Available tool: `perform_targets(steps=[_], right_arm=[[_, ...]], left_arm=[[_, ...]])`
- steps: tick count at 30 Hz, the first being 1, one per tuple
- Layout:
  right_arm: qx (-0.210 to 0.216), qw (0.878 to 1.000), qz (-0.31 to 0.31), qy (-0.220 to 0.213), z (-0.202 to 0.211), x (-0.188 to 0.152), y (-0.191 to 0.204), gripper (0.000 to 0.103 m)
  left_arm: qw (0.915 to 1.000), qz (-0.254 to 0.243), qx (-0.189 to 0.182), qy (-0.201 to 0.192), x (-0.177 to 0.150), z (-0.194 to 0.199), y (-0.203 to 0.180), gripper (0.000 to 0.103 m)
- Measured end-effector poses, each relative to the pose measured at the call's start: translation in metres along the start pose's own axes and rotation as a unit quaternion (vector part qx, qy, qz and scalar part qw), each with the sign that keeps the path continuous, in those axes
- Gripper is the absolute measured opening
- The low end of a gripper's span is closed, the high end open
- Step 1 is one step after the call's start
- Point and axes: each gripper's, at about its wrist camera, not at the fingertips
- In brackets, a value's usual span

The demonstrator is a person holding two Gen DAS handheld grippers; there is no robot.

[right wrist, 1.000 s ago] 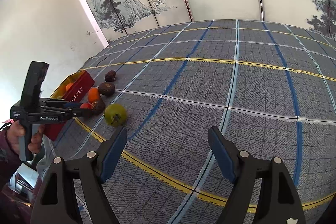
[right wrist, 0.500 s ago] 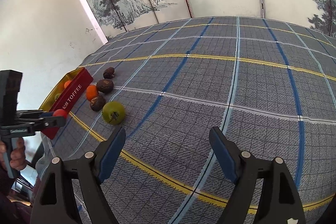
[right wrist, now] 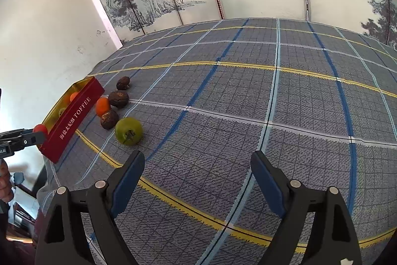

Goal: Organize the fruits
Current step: 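Carry the red tomato into the tin with the left tool while the right tool grasps a brown dried fruit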

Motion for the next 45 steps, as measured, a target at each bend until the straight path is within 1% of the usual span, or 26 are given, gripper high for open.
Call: perform_targets(steps=[8, 14, 16, 18, 19, 20, 22, 26, 29, 34, 36, 38, 40, 42, 45], right_arm=[[-0.006, 1.000, 0.001, 0.001, 0.000, -0.001, 0.001, 0.086], [-0.008, 1.000, 0.005, -0.002, 0.000, -0.001, 0.001, 0.086], [-0.016, 1.000, 0.011, -0.008, 0.002, -0.001, 0.005, 0.086], [-0.022, 0.999, 0.035, -0.019, 0.006, -0.003, 0.016, 0.086], [-0.017, 0.999, 0.042, -0.021, 0.007, -0.004, 0.021, 0.086], [-0.001, 0.998, 0.050, -0.024, 0.009, -0.003, 0.029, 0.086], [0.018, 0.997, 0.064, -0.027, 0.010, 0.000, 0.041, 0.086], [0.031, 0.993, 0.111, -0.008, -0.001, 0.012, 0.070, 0.086], [0.033, 0.990, 0.134, 0.006, -0.013, 0.021, 0.084, 0.086], [0.047, 0.985, 0.165, 0.005, -0.018, 0.030, 0.110, 0.086], [0.056, 0.981, 0.184, 0.012, -0.024, 0.034, 0.122, 0.086], [0.057, 0.977, 0.205, 0.024, -0.034, 0.038, 0.136, 0.081], [0.057, 0.973, 0.220, 0.037, -0.044, 0.042, 0.144, 0.072], [0.054, 0.970, 0.229, 0.052, -0.059, 0.048, 0.153, 0.069], [0.051, 0.969, 0.232, 0.069, -0.076, 0.056, 0.157, 0.068]], left_arm=[[0.9994, 0.028, 0.015, -0.016, -0.008, 0.013, 0.024, 0.030], [0.9984, 0.048, 0.016, -0.025, -0.010, 0.021, 0.042, 0.030], [0.9982, 0.052, 0.017, -0.026, -0.011, 0.023, 0.047, 0.030], [0.9979, 0.056, 0.017, -0.027, -0.011, 0.025, 0.051, 0.030], [0.9978, 0.056, 0.018, -0.029, -0.012, 0.026, 0.053, 0.030], [0.9977, 0.057, 0.020, -0.031, -0.012, 0.027, 0.055, 0.030], [0.9975, 0.059, 0.022, -0.032, -0.013, 0.029, 0.058, 0.030], [0.9970, 0.067, 0.020, -0.034, -0.013, 0.032, 0.065, 0.030], [0.9968, 0.068, 0.021, -0.036, -0.014, 0.033, 0.068, 0.030], [0.9968, 0.068, 0.020, -0.036, -0.014, 0.034, 0.069, 0.030], [0.9968, 0.068, 0.020, -0.035, -0.014, 0.034, 0.069, 0.030], [0.9970, 0.067, 0.020, -0.034, -0.015, 0.034, 0.070, 0.030], [0.9969, 0.068, 0.019, -0.034, -0.014, 0.035, 0.071, 0.030], [0.9969, 0.070, 0.017, -0.033, -0.014, 0.035, 0.072, 0.030], [0.9967, 0.073, 0.015, -0.032, -0.013, 0.036, 0.076, 0.030]])
Point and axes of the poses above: each gripper's, at about its wrist camera, not at the fingertips, and z roughly against the way its jaws point, y to its left, x to its top, and after that the axes turned 8 degrees about y, right-handed
